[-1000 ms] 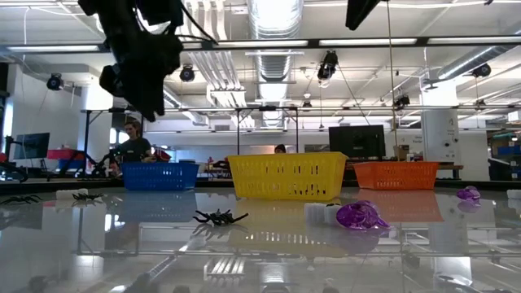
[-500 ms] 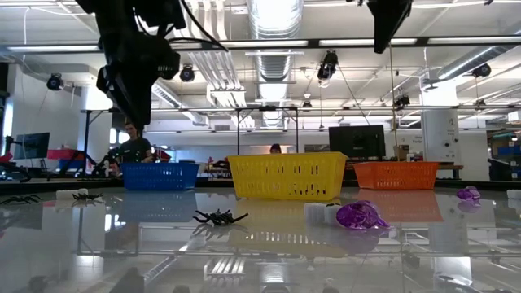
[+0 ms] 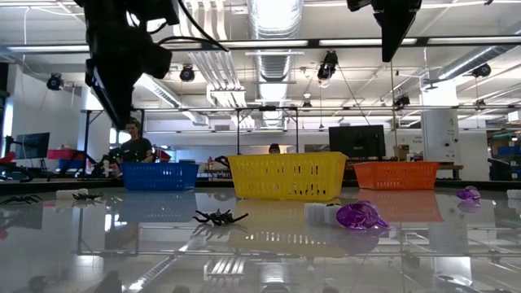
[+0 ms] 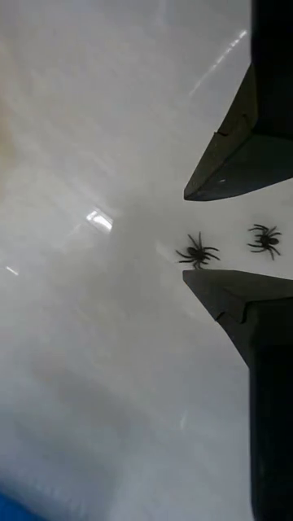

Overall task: Sort Halloween decoration
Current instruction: Put the black spider toy into the yellow bin

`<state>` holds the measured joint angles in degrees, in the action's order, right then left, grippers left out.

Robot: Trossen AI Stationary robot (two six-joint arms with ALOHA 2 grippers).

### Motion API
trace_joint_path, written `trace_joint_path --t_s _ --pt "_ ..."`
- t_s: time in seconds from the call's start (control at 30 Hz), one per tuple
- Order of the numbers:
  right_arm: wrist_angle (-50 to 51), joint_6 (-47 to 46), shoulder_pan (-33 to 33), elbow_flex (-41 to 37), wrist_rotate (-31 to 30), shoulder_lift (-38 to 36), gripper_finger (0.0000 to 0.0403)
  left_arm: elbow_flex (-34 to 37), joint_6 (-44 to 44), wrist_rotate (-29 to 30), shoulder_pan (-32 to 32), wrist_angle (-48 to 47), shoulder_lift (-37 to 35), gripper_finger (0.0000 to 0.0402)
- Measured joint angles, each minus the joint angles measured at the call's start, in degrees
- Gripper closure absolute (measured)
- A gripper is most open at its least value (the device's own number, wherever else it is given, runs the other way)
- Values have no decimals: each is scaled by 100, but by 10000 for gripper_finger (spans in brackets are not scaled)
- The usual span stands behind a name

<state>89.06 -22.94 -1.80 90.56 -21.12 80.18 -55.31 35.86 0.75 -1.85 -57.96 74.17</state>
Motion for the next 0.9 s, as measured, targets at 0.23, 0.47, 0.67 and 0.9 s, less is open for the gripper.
trace_joint_path --t_s 0.23,0.47,0.67,0.9 --pt "-76 -304 2 -2 0 2 296 82 -189 5 110 13 -2 271" --pt "-136 -356 2 -4 0 9 296 246 -354 75 108 160 -4 271" --pt "-159 -456 4 -4 2 17 296 321 -605 138 108 274 -4 271" --pt "-303 -577 4 -4 2 17 296 436 -826 138 108 463 79 271"
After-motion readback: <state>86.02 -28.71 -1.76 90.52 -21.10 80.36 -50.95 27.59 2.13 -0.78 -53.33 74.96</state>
